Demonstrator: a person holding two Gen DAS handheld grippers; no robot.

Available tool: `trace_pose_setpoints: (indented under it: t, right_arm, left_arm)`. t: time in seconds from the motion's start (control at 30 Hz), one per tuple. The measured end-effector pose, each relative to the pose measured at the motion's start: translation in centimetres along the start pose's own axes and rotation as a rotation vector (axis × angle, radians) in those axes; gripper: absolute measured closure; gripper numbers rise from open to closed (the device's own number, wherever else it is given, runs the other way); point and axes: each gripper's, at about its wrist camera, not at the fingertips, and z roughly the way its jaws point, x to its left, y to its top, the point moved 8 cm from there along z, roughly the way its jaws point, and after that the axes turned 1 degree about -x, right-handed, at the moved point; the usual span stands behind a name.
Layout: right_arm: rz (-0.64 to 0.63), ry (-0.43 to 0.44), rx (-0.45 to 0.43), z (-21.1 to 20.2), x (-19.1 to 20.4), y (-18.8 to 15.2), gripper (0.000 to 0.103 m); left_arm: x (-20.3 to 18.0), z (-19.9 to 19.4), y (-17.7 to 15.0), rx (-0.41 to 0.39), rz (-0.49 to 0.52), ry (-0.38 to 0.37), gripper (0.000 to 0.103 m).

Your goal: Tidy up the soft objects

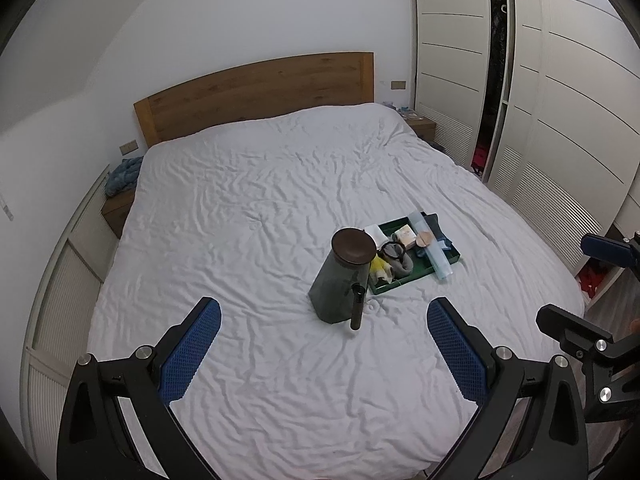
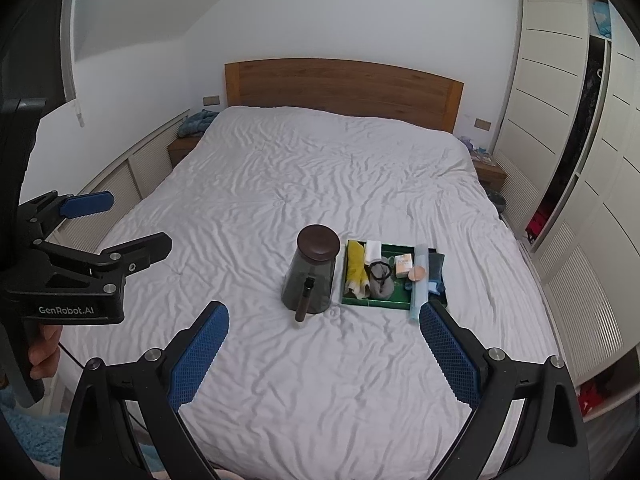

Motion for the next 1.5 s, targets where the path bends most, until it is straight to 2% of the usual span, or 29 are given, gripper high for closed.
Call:
trace_pose_setpoints:
  t: [1.5]
  right_arm:
    - [0.015,0.002,-0.004,0.51,0.37,0.18,0.005]
  left_arm:
    - [-0.18,0.83,-0.21,0.016,0.005,-0.018,0.002]
